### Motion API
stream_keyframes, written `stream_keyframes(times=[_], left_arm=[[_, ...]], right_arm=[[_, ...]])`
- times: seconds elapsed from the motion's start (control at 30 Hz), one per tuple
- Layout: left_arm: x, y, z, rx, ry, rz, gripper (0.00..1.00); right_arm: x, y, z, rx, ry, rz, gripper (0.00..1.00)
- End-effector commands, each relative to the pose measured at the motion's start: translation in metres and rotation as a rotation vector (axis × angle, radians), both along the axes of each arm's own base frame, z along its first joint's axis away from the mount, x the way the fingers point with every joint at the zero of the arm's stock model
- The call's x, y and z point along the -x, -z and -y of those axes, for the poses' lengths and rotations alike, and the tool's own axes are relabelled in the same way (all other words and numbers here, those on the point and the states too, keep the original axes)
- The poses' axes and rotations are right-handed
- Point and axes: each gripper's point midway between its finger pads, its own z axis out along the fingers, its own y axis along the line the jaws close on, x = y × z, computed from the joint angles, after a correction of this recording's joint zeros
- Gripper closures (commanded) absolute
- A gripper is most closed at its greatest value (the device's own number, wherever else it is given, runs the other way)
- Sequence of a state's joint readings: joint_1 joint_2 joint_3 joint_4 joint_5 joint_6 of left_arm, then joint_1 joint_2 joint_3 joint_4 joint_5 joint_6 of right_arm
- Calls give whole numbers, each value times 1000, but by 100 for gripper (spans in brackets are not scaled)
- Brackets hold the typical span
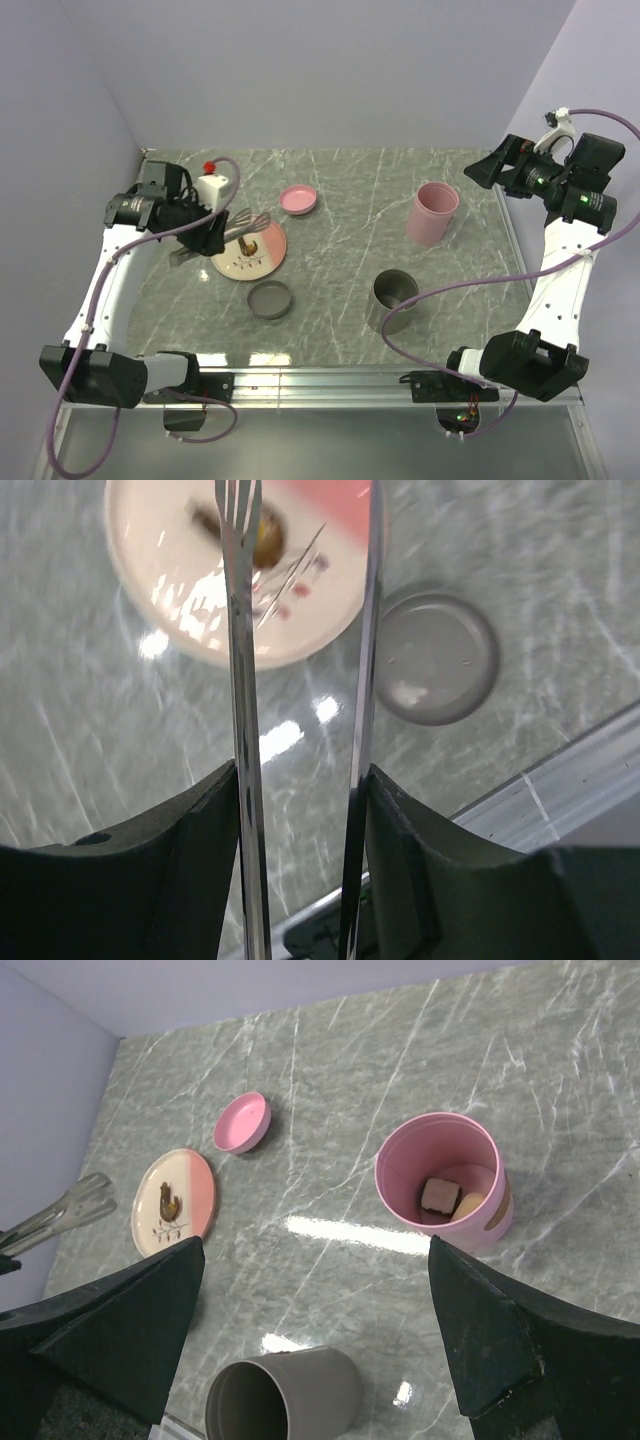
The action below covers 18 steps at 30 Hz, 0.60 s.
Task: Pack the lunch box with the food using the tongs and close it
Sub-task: Pick up the fake food from the plate.
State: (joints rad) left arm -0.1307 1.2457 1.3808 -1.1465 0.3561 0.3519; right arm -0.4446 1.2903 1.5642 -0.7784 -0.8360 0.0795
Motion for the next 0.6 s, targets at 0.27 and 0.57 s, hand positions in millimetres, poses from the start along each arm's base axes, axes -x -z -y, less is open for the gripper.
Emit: stream_keyframes(times=[0.27, 0.57], left_arm=[[-3, 35, -48, -35, -406, -28, 47], [-17, 52, -46, -97, -477, -45, 51]], right_arm=[[2, -4, -3, 14, -14, 37, 0], [4, -7, -3, 23, -11, 45, 0]])
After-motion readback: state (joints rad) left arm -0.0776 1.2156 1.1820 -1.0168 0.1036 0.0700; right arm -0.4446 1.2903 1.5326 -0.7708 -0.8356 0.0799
